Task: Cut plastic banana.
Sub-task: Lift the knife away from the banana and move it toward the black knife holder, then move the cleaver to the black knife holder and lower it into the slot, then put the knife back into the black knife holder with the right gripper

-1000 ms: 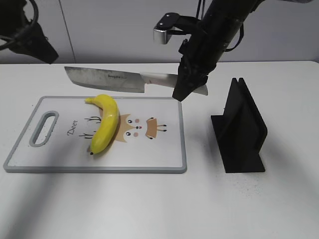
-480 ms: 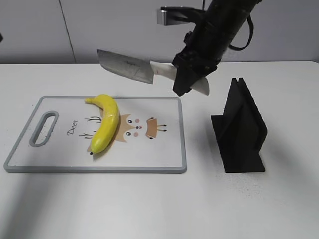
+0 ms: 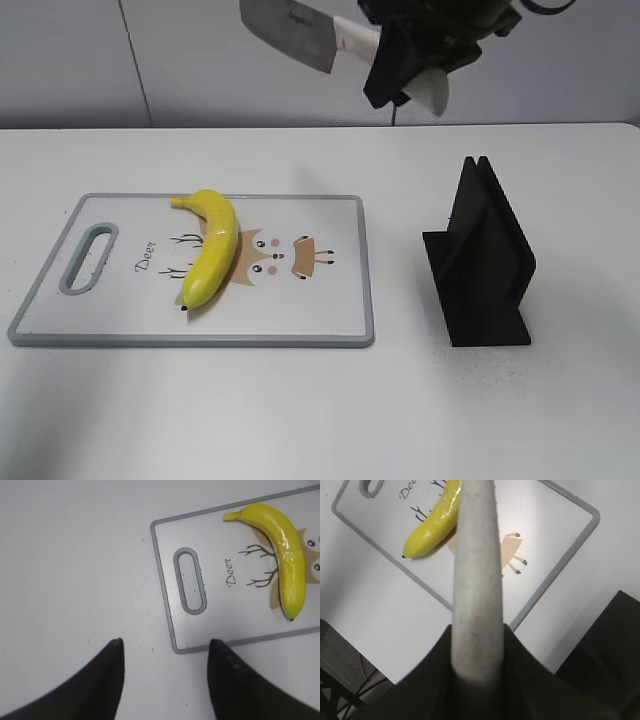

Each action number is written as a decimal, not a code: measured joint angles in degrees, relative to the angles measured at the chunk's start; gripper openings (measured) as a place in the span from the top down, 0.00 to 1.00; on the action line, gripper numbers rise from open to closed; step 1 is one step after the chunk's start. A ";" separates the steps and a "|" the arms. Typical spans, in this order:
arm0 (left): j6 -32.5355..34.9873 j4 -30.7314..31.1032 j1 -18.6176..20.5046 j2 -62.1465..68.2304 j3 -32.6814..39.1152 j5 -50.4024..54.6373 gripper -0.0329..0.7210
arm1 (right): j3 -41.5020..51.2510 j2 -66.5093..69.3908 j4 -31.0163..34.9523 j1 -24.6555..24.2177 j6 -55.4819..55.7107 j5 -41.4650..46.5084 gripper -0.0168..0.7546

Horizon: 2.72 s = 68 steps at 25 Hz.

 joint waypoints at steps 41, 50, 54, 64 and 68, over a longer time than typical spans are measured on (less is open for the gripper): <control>-2.66 -0.71 0.00 -74.75 45.40 0.48 0.28 | 30.99 -32.02 -8.11 0.00 16.30 -10.14 0.74; -2.66 -2.98 0.00 -74.86 46.99 -2.66 0.28 | 34.78 -36.38 -12.24 0.00 25.39 -9.44 0.74; -2.66 -3.05 0.00 -74.89 46.99 -3.76 0.28 | 37.19 -38.03 -13.93 0.00 29.73 -8.36 0.74; -2.66 -3.68 0.00 -75.07 49.69 -9.88 0.28 | 40.05 -39.88 -18.59 0.00 34.54 -7.71 0.74; -2.66 -3.68 0.00 -75.07 49.69 -10.04 0.28 | 41.00 -37.51 -19.10 0.00 34.65 -8.35 0.74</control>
